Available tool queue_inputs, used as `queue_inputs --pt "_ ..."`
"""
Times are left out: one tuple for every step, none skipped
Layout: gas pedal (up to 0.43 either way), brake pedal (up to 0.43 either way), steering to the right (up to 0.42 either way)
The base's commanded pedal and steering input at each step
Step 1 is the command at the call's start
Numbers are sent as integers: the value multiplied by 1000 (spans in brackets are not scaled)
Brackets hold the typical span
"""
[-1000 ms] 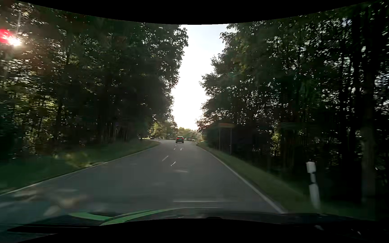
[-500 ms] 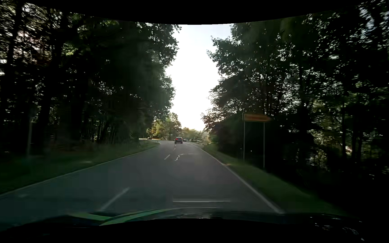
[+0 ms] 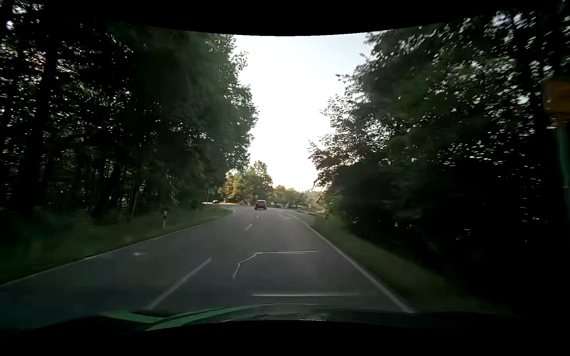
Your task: Follow the waypoints while adhering to traffic rules and regulations
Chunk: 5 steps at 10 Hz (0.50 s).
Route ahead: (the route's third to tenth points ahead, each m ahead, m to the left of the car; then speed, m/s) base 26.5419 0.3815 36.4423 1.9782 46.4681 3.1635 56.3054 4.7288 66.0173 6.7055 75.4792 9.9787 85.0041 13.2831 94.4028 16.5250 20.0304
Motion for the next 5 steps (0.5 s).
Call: queue_inputs --pt "79 0 -17" --pt "98 0 -17" --pt "98 0 -16" --pt "110 0 -15" --pt "118 0 -15"
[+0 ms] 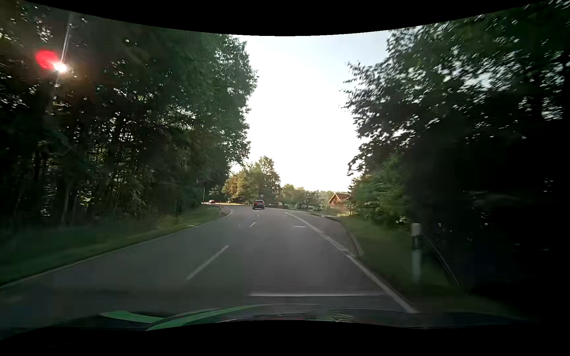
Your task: Follow the waypoints while adhering to traffic rules and regulations
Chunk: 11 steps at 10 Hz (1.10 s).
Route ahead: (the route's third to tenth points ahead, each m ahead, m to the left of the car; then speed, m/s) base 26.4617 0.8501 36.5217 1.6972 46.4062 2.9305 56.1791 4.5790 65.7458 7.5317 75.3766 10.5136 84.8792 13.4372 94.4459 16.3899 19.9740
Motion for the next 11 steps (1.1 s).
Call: queue_inputs --pt "130 0 -15" --pt "130 0 -15" --pt "138 0 -15" --pt "138 0 -15" --pt "138 0 -15" --pt "138 0 -16" --pt "138 0 -18" --pt "150 0 -20" --pt "150 0 -21" --pt "150 0 -21" --pt "150 0 -20"
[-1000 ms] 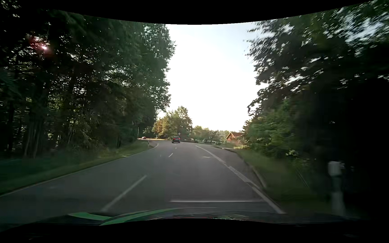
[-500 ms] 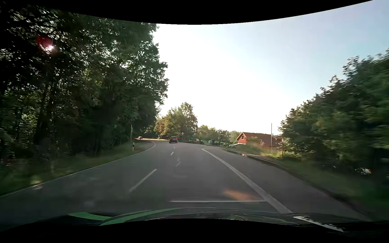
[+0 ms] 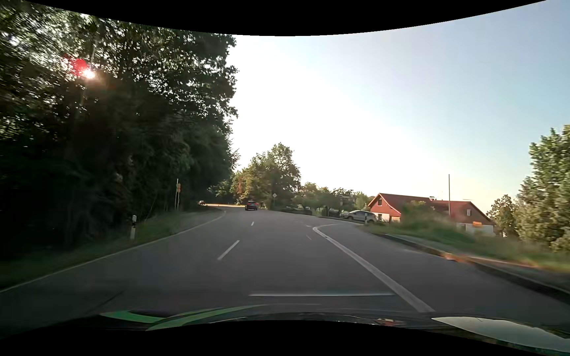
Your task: Follow the waypoints while adhering to traffic rules and regulations
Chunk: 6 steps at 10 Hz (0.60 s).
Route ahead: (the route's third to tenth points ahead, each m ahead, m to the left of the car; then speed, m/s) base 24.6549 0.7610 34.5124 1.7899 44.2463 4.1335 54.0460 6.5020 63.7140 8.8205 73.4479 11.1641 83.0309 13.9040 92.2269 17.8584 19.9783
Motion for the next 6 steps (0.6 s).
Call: queue_inputs --pt "150 0 -20" --pt "150 0 -21" --pt "150 0 -21" --pt "157 0 -21" --pt "157 0 -21" --pt "157 0 -21"
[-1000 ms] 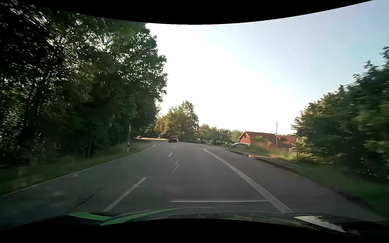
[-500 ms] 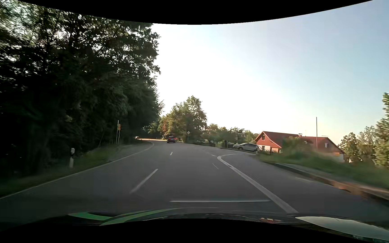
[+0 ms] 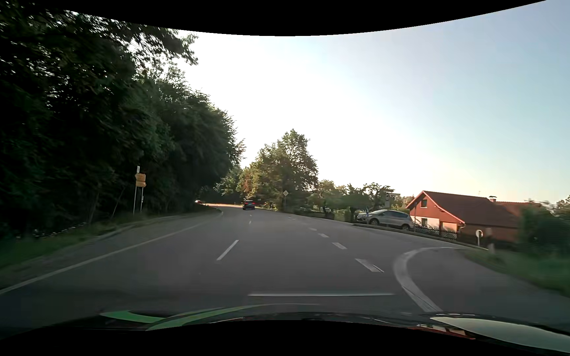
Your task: Follow the waypoints while adhering to traffic rules and regulations
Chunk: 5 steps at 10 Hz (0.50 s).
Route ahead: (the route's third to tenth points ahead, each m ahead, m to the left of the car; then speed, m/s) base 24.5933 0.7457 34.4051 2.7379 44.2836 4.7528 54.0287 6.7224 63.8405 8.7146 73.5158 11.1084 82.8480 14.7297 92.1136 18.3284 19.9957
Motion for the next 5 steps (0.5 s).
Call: queue_inputs --pt "157 0 -21" --pt "157 0 -22" --pt "157 0 -24" --pt "157 0 -26" --pt "157 0 -26"
